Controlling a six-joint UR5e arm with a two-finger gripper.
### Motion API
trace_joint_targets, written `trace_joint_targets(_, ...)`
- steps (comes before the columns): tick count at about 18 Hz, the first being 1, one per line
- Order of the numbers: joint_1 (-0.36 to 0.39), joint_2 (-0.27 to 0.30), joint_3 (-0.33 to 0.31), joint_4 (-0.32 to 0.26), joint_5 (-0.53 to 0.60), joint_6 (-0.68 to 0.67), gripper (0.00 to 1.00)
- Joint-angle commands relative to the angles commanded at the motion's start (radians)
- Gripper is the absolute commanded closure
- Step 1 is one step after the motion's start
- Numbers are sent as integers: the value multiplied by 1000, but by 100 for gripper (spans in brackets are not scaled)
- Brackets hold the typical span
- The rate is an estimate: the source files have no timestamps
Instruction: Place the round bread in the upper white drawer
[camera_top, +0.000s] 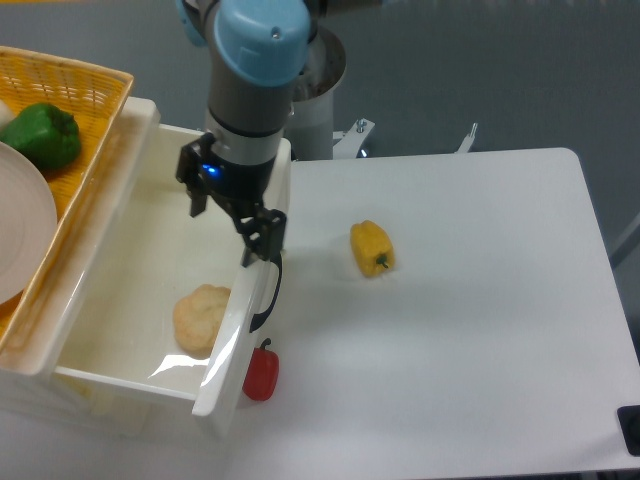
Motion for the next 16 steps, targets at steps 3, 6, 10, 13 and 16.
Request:
trace_joint_targets(3,57,6,-3,2,0,8,0)
trace_joint_targets(6,109,8,-2,3,2,21,0)
trace_joint_targets(10,190,-5,-23,70,3,89,0)
trace_joint_targets(13,261,-32,-35,87,3,197,0)
trace_joint_targets(16,305,-83,-29,92,37,299,0)
